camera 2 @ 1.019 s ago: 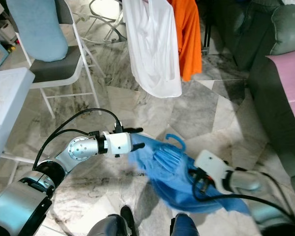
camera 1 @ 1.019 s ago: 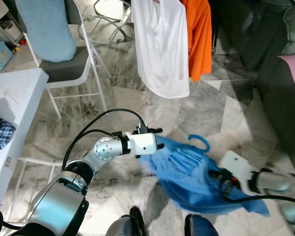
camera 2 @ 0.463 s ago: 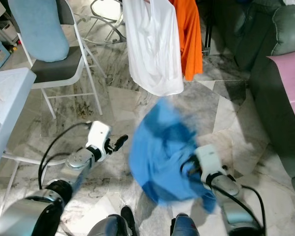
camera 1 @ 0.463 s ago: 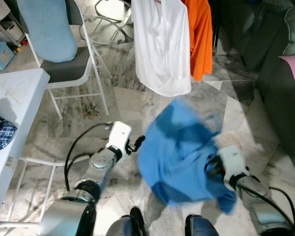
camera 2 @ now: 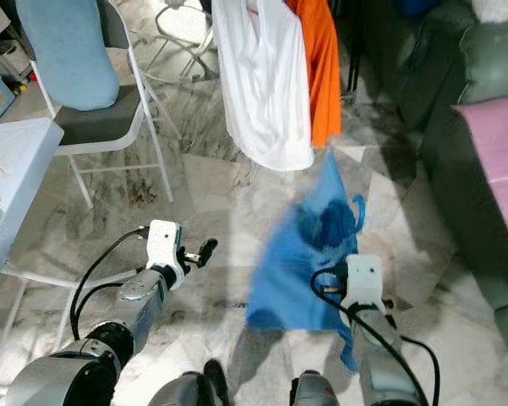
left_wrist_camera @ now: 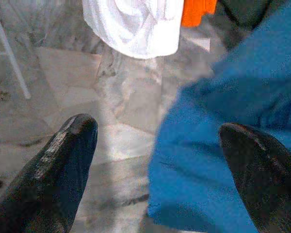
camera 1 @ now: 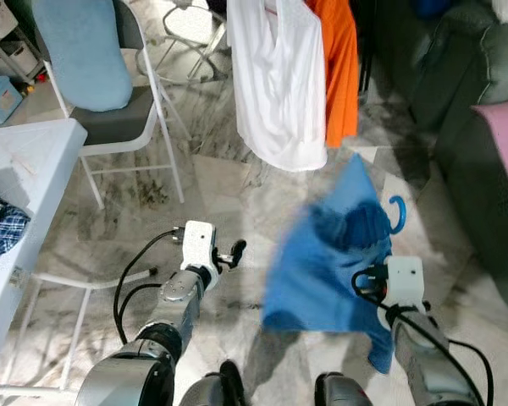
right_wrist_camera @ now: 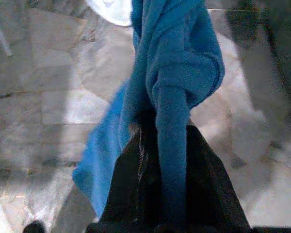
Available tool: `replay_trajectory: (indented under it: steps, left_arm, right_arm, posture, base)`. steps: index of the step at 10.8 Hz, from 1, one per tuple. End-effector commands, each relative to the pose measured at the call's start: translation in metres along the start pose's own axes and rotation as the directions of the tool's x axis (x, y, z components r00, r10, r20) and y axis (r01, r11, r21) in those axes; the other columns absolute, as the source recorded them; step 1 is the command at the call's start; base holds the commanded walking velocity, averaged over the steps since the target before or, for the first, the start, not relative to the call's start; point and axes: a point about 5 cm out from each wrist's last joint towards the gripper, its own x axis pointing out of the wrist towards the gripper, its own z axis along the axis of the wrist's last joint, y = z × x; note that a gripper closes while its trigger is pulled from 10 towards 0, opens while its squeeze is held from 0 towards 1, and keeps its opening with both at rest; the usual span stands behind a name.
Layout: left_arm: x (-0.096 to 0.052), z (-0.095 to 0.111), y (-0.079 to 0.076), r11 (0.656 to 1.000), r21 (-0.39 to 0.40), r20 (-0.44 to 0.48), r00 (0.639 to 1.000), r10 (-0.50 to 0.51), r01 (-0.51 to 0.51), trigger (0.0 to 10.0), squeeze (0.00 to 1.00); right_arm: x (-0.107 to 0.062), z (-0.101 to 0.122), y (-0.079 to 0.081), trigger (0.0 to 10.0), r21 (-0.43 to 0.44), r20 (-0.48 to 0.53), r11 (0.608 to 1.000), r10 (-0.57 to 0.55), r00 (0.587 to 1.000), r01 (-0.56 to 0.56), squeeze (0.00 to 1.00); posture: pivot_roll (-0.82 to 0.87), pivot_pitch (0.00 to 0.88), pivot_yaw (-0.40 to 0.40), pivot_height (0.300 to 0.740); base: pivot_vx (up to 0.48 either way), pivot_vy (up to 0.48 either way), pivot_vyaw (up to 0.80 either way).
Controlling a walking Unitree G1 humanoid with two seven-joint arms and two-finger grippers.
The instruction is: Hang hanger
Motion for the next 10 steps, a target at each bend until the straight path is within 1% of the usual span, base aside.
replay_trajectory:
  steps: [1,3,5,6,7,9,10]
  left_arm:
    - [0.0,0.002,0.003,1.0,-0.029,0.009,1.0,-0.003,0.004,10.0,0.0]
    - [-0.001,0.0,0.001,0.999,-0.037,0.003,1.0,-0.017,0.017,10.0,0.0]
    - [-0.001,-0.005,-0.007,0.998,-0.054,-0.008,0.999,-0.035,0.035,10.0,0.0]
    - [-0.001,-0.008,-0.015,0.996,-0.058,-0.012,0.998,-0.066,0.065,10.0,0.0]
    - [0.0,-0.01,-0.019,0.995,-0.059,-0.017,0.996,-0.087,0.086,10.0,0.0]
    - [-0.003,-0.021,-0.034,0.986,-0.053,-0.054,0.986,-0.158,0.155,10.0,0.0]
    - [-0.005,-0.025,-0.036,0.983,-0.046,-0.07,0.981,-0.181,0.178,10.0,0.0]
  right_arm:
    - [-0.004,0.0,0.006,10.0,-0.002,0.028,1.0,-0.015,0.999,0.015,0.0]
    - [-0.007,-0.009,0.012,10.0,0.002,0.012,0.999,-0.033,0.999,0.032,0.0]
    - [-0.012,-0.014,0.009,10.0,0.012,0.012,0.998,-0.057,0.998,0.057,0.0]
    - [-0.014,-0.017,0.006,10.0,0.013,0.006,0.998,-0.066,0.998,0.066,0.0]
    - [-0.016,-0.017,0.009,10.0,0.01,0.011,0.997,-0.071,0.997,0.071,0.0]
    - [-0.025,-0.025,0.006,10.0,0.021,-0.007,0.994,-0.107,0.994,0.107,0.0]
    - [-0.026,-0.026,0.006,10.0,0.021,-0.009,0.993,-0.115,0.993,0.115,0.0]
  posture:
    - [-0.32,0.112,0.113,0.74]
    - [-0.33,0.114,0.119,0.74]
    - [-0.34,0.101,0.117,0.74]
    - [-0.36,0.079,0.103,0.74]
    - [-0.36,0.082,0.106,0.74]
    - [-0.41,0.096,0.121,0.74]
    - [-0.42,0.086,0.123,0.74]
  base:
    - [0.247,0.0,0.0]
    - [0.317,0.0,0.0]
    - [0.362,0.0,0.0]
    - [0.401,0.0,0.0]
    - [0.405,0.0,0.0]
    - [0.409,0.0,0.0]
    - [0.405,0.0,0.0]
